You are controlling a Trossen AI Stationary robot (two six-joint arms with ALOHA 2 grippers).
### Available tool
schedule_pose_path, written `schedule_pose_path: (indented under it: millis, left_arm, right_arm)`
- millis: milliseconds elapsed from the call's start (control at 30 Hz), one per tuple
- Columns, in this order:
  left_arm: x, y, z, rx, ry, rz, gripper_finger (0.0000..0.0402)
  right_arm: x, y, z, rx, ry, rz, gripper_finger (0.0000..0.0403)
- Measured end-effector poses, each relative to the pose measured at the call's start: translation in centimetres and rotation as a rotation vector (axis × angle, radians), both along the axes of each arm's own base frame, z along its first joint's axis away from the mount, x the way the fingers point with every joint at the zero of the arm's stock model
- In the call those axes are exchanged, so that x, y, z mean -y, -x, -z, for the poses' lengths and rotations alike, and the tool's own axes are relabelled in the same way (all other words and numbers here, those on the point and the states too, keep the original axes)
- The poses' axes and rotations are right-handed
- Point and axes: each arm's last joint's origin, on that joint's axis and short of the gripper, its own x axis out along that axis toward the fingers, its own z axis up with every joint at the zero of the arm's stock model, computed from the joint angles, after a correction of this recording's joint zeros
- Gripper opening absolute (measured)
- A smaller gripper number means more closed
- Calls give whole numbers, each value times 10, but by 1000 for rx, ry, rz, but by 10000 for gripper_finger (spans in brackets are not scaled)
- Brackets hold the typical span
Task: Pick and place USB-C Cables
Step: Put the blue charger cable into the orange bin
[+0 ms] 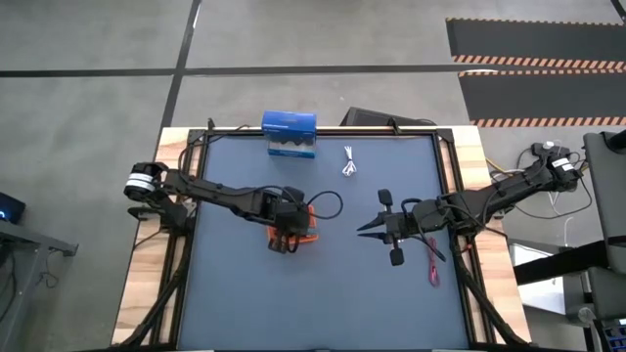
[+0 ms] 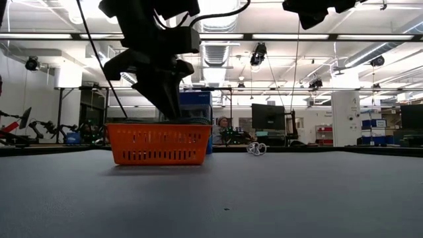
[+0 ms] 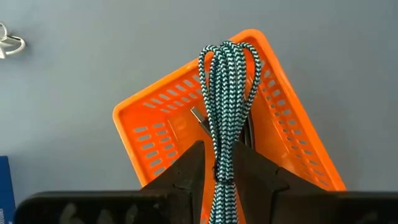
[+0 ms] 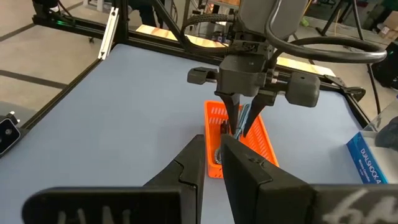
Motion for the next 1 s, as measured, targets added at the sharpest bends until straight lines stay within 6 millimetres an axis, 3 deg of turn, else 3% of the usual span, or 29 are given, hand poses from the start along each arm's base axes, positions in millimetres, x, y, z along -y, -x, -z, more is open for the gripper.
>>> schedule_pose_path:
  millis: [400, 533, 700, 1000]
  left_arm:
    - [-1, 8, -29, 84, 9, 0, 66]
    - [-2, 23, -32, -9, 1, -4, 66]
    - [-3, 30, -22, -76, -5, -6, 59]
    - [-6, 34, 9, -94, -47, -29, 8]
  right_arm:
    - [0, 0, 0, 0, 0, 0, 43]
    - [0, 0, 0, 0, 0, 0, 43]
    - [0, 0, 0, 1, -1, 0, 43]
    - [0, 0, 0, 1, 0, -1, 43]
